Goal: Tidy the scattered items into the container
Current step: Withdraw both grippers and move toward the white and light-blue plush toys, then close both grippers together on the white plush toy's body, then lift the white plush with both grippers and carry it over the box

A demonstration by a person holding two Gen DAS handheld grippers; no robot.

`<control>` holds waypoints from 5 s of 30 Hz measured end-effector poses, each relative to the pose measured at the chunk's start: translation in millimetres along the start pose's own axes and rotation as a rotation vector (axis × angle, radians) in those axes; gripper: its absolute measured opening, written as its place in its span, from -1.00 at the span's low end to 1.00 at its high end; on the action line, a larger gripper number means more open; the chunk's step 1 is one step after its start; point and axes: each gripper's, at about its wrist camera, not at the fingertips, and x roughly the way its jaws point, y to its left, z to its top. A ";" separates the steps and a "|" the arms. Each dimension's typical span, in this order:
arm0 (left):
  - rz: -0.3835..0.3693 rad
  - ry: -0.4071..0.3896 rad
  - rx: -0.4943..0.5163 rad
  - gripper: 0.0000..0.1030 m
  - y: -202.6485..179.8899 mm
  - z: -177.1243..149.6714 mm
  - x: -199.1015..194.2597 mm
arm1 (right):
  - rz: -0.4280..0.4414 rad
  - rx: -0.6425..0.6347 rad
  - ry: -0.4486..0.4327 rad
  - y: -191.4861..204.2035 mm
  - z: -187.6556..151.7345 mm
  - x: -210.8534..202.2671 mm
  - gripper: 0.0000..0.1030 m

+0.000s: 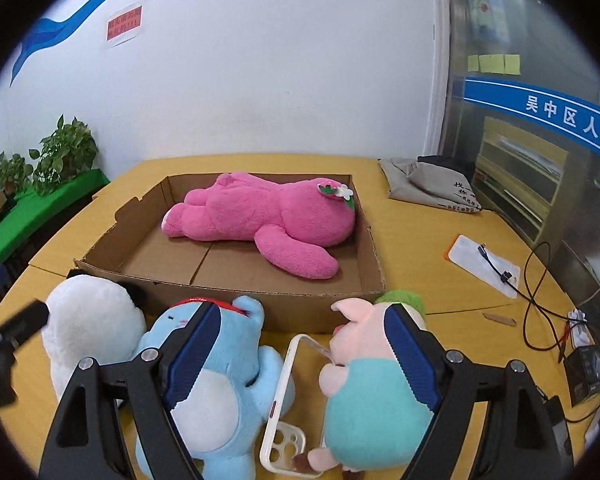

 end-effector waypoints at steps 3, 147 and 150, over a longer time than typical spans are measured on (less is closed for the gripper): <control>-0.015 -0.007 -0.028 1.00 -3.5 -2.8 -3.7 | 0.000 0.002 -0.008 2.0 -4.4 -5.4 0.63; -0.389 0.384 -0.156 0.32 158.8 83.7 295.7 | 0.704 -0.003 0.530 166.0 91.0 296.6 0.14; -0.363 0.386 -0.145 0.37 158.9 76.4 286.6 | 0.704 -0.036 0.547 174.4 89.6 296.3 0.15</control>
